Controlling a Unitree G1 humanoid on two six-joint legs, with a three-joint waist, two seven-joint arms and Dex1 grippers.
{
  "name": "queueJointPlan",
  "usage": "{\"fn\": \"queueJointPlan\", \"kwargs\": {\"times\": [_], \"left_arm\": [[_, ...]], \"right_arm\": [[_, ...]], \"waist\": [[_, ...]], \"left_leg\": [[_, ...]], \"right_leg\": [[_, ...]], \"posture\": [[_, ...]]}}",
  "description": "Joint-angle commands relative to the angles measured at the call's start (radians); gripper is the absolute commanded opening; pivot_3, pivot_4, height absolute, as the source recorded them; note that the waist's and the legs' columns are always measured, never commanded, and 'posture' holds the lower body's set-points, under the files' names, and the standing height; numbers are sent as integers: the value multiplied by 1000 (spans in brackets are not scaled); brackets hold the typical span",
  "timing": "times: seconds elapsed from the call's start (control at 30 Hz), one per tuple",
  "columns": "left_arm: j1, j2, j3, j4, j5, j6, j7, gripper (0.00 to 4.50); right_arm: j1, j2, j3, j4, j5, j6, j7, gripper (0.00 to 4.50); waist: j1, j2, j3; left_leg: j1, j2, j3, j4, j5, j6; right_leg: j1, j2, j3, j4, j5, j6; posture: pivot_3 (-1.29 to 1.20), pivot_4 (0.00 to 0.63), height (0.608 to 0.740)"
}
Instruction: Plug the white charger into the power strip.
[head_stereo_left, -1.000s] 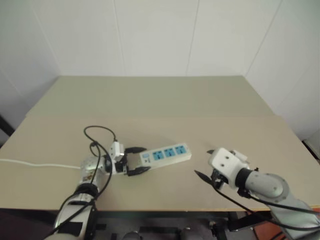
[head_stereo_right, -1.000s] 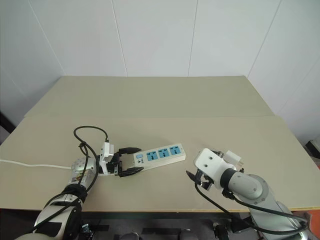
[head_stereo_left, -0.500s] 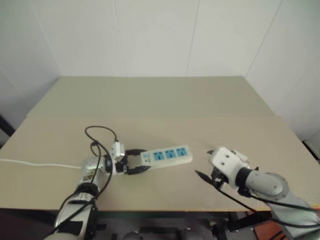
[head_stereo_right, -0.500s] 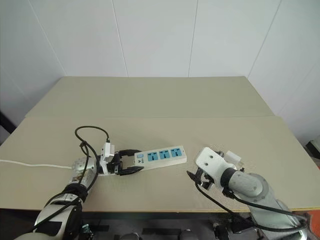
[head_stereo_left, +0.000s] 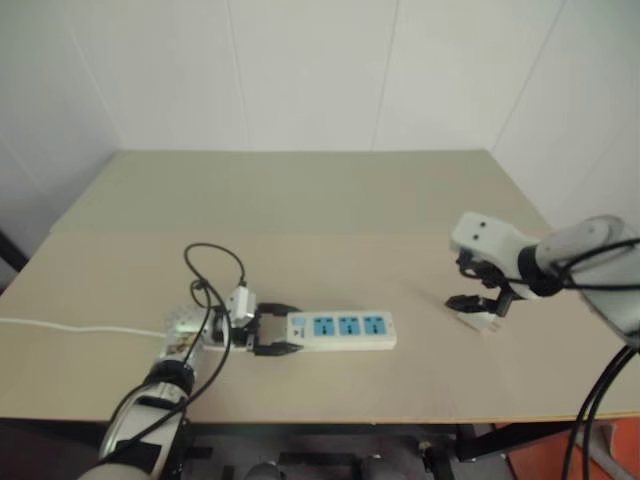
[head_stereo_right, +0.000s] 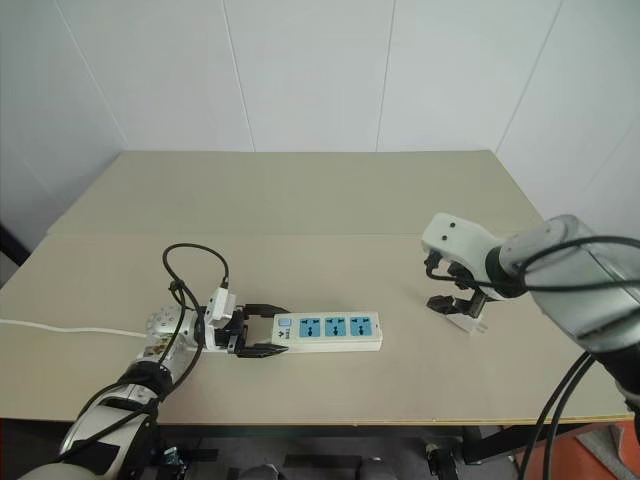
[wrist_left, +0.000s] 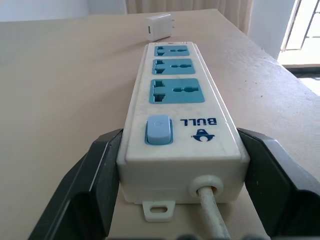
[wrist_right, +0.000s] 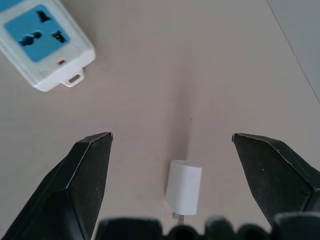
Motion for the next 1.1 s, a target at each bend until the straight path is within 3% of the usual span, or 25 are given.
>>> {"fn": "queueJointPlan", "kwargs": {"times": [0.03, 0.27, 0.47, 1.1], "left_arm": [[14, -11, -58, 0, 12, -17, -21, 3234], [25, -11, -74, -7, 13, -28, -21, 3234], [25, -23, -41, 27, 30, -53, -21, 3234], [41, -30, -5, 26, 39, -51, -17, 3234]], "right_arm": [[-106, 35, 134, 177, -80, -48, 93, 4500], [-214, 152, 262, 434, -200, -130, 162, 4500], [-202, 203, 291, 594, -282, -206, 192, 4500], [-151, 283, 277, 741, -404, -263, 262, 4500]], "waist": [[-1, 0, 0], [0, 0, 0], [1, 1, 0], [-2, 1, 0]], "left_leg": [[0, 0, 0, 0, 0, 0], [-1, 0, 0, 1, 0, 0], [-1, 0, 0, 1, 0, 0], [0, 0, 0, 1, 0, 0]], "right_leg": [[0, 0, 0, 0, 0, 0], [-1, 0, 0, 1, 0, 0], [-2, 0, 0, 1, 0, 0], [-1, 0, 0, 2, 0, 0]], "posture": [[0, 150, 740], [0, 150, 740], [0, 150, 740], [0, 150, 740]]}}
